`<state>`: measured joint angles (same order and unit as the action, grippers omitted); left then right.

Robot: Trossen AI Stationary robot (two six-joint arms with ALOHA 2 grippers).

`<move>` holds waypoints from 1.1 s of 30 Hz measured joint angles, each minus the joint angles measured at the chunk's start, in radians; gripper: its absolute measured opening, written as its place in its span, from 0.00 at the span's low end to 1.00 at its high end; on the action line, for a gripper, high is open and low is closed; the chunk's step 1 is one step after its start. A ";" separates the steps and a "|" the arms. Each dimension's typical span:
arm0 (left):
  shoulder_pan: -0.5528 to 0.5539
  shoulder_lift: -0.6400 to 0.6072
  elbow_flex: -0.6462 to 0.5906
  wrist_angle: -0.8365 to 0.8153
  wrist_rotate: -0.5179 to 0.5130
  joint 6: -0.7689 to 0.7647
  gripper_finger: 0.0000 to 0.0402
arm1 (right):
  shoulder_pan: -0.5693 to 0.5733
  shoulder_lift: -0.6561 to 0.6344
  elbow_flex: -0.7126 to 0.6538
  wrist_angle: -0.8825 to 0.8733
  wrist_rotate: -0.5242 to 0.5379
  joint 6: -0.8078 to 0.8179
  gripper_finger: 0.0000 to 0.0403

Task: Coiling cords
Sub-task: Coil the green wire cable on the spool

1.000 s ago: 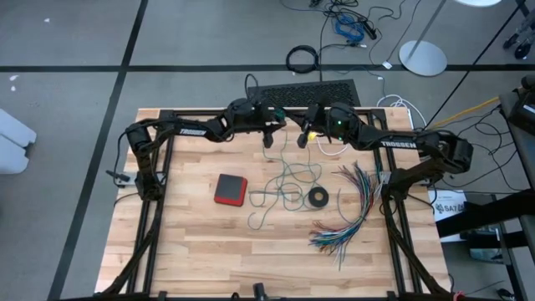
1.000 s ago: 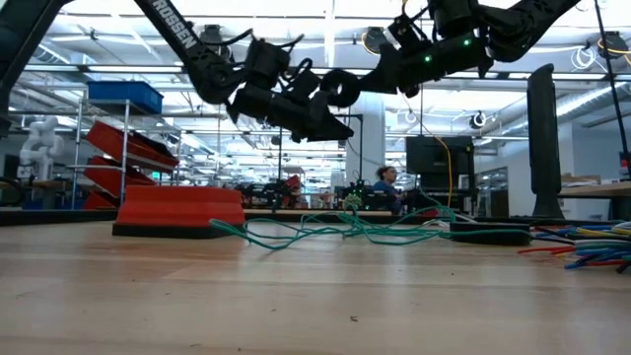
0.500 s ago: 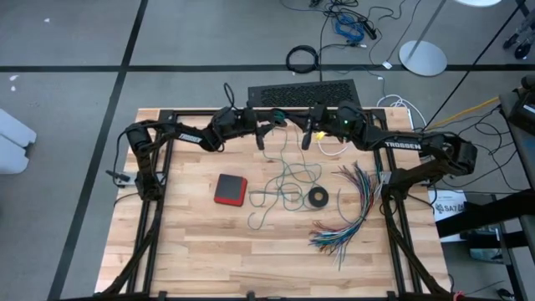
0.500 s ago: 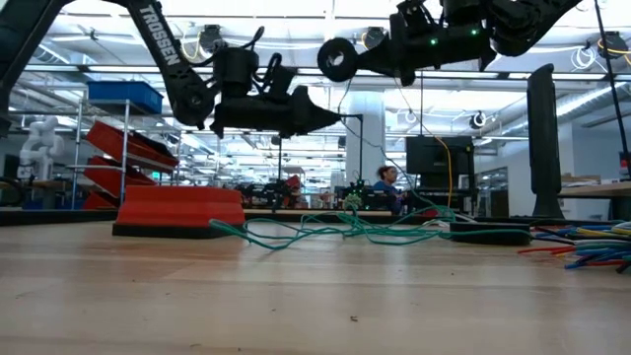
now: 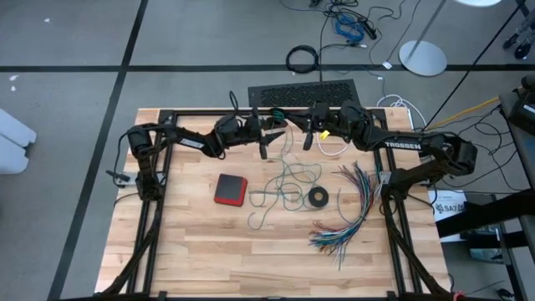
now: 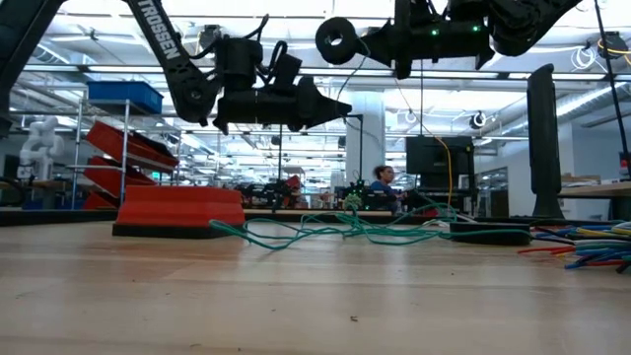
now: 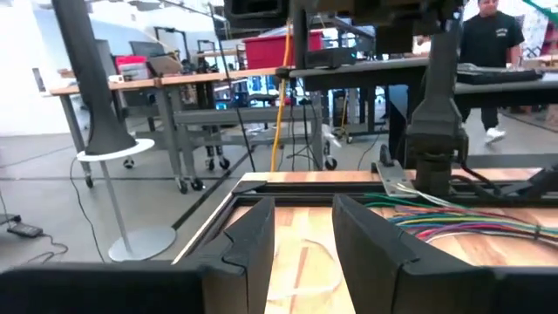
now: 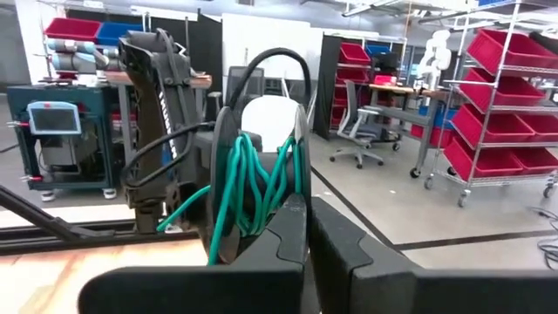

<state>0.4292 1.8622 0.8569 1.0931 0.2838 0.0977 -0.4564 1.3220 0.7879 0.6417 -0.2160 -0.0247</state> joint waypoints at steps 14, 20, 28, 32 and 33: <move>0.045 0.050 0.000 -0.150 0.096 0.039 0.31 | 0.000 0.000 0.000 -0.018 0.000 -0.008 0.00; 0.078 0.050 0.000 -0.173 0.252 0.015 0.31 | -0.003 0.000 0.000 -0.024 0.000 -0.022 0.00; 0.020 0.050 0.000 -0.171 0.297 0.070 0.31 | -0.003 0.000 0.000 -0.025 0.000 -0.031 0.00; 0.013 0.050 0.000 -0.197 0.290 0.089 0.31 | -0.003 0.000 0.000 -0.026 0.000 -0.030 0.00; 0.010 0.050 0.000 -0.209 0.289 0.095 0.31 | -0.003 0.000 0.000 -0.027 0.000 -0.029 0.00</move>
<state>0.4392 1.9118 0.8570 0.8838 0.5726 0.1931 -0.4591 1.3224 0.7879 0.6152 -0.2157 -0.0532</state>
